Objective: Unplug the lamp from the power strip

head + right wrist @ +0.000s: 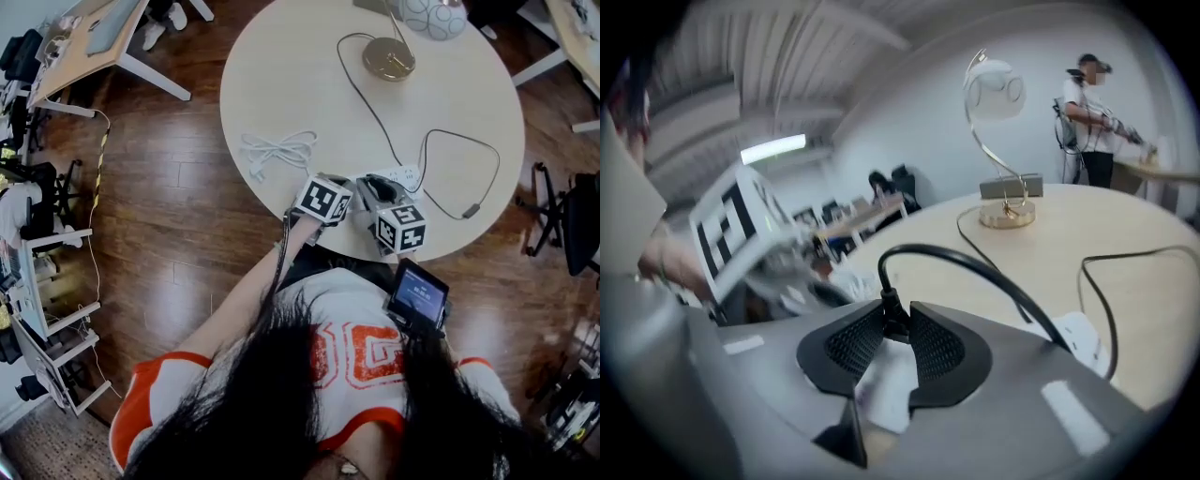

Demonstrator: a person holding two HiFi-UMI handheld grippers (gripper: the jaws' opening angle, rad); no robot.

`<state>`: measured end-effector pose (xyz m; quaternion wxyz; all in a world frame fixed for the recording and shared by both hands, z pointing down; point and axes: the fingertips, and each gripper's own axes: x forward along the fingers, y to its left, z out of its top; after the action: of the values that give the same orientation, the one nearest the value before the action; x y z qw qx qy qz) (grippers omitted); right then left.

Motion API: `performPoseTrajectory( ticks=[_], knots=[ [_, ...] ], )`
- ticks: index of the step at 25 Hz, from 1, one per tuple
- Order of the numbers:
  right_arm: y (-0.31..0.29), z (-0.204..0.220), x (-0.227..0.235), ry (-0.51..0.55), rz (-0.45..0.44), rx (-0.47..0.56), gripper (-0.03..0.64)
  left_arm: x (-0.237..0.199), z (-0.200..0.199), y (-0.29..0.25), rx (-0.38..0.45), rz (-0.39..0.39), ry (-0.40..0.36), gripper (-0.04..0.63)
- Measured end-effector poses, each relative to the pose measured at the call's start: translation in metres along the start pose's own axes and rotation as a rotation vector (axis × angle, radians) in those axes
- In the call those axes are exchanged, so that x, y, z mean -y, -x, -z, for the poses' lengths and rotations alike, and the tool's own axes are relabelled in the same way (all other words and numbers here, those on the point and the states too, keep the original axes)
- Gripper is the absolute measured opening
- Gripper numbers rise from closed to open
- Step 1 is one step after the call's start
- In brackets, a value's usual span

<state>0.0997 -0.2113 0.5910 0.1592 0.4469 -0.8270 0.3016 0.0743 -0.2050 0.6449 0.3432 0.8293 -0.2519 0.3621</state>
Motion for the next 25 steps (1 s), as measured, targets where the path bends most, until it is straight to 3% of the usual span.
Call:
performPoseTrajectory(
  ticks=[2,4,13,21,25],
  knots=[
    [0.006,-0.036,-0.007,-0.006,-0.025,0.091,0.089,-0.001,-0.001,-0.001,0.01,0.0,-0.003,0.0],
    [0.003,-0.051,-0.005,0.087,0.011,0.056,0.089,-0.003,-0.001,0.0,0.02,0.005,0.011,0.0],
    [-0.01,0.0,0.028,0.091,0.129,-0.245,0.094,-0.001,-0.003,-0.004,0.034,0.008,0.011,0.0],
    [-0.014,0.001,0.038,0.127,0.163,-0.263,0.143,-0.001,-0.003,-0.007,0.054,0.012,-0.007,0.0],
    [-0.002,0.002,0.037,0.11,0.186,-0.25,0.146,0.001,-0.001,-0.007,0.076,0.015,-0.056,0.0]
  ],
)
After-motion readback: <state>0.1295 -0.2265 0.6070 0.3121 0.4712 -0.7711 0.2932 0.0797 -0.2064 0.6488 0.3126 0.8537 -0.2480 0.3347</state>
